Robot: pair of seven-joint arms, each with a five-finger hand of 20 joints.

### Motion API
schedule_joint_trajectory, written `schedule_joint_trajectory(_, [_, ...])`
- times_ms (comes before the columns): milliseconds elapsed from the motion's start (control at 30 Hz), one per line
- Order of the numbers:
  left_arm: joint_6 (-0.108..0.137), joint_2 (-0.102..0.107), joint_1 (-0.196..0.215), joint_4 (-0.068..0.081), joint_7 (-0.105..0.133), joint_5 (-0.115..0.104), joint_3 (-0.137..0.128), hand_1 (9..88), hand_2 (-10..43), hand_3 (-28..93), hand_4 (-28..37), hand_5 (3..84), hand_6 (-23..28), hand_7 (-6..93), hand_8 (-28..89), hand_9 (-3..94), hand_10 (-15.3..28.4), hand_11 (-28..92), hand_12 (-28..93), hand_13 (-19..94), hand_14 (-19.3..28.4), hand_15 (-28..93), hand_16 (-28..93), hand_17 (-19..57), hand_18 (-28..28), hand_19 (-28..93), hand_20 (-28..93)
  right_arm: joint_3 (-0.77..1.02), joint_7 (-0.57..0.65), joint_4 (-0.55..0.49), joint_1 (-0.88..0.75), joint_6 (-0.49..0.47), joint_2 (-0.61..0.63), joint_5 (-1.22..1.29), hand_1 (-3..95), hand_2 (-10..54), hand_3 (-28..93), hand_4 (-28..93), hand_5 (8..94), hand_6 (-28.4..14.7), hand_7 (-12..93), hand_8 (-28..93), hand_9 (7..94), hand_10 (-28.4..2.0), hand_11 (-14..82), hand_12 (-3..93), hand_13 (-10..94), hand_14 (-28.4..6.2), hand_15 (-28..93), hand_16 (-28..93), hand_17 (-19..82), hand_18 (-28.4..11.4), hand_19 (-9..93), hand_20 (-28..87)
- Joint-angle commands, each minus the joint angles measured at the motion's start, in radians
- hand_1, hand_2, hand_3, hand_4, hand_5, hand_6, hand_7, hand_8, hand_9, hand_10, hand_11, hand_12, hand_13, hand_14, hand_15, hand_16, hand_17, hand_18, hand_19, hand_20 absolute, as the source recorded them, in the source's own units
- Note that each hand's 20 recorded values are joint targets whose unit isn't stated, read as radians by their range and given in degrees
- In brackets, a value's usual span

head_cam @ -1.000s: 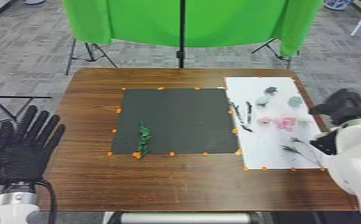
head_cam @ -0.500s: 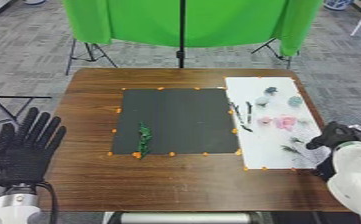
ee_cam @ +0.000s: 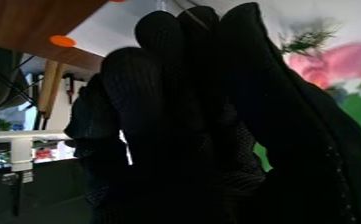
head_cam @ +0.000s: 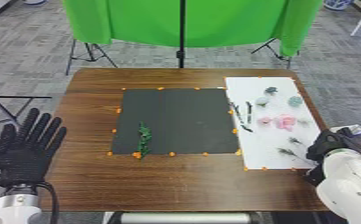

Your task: Arrange flowers

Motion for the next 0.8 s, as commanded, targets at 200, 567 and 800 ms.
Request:
schedule_joint_trajectory(200, [0.001, 0.005, 0.005, 0.007, -0.023, 0.001, 0.001, 23.9, 12.0, 77, -28.3, 41.8, 6.5, 9.1, -8, 34.7, 12.3, 12, 11, 26, 13.2, 21, -2, -3.4, 11.8, 20, 14, -0.02, -0.024, -0.134, 0.032, 0.232, -0.002, 0.031, 56.1, -9.5, 71, -20, 76.8, -4.1, 36, 18, 79.0, -14.6, 24.6, 51.3, 66, -15.5, 75, 28, 33, -27.3, 91, 45])
schedule_joint_trajectory(567, [0.002, 0.016, -0.004, 0.012, -0.034, -0.001, 0.007, 23.8, 12.0, 77, -28.3, 41.9, 6.4, 9.2, -8, 34.7, 12.2, 12, 11, 26, 13.1, 21, -2, -3.5, 11.9, 20, 14, -0.329, -0.063, -0.116, 0.327, 0.299, -0.147, 0.019, 54.9, -9.5, 71, -16, 77.0, -4.1, 36, 19, 79.2, -14.8, 26.1, 51.8, 67, -15.5, 76, 28, 35, -27.5, 93, 46])
schedule_joint_trajectory(800, [0.024, 0.025, -0.014, 0.015, -0.047, -0.018, 0.025, 23.8, 12.1, 77, -28.3, 41.9, 6.4, 9.2, -8, 34.7, 12.3, 12, 11, 26, 13.2, 21, -2, -3.6, 12.0, 20, 14, -0.537, -0.05, 0.029, 0.498, 0.263, -0.291, 0.062, 54.9, -9.5, 71, -15, 77.2, -4.2, 36, 19, 79.2, -15.0, 26.4, 51.9, 67, -15.8, 76, 29, 35, -27.9, 93, 47])
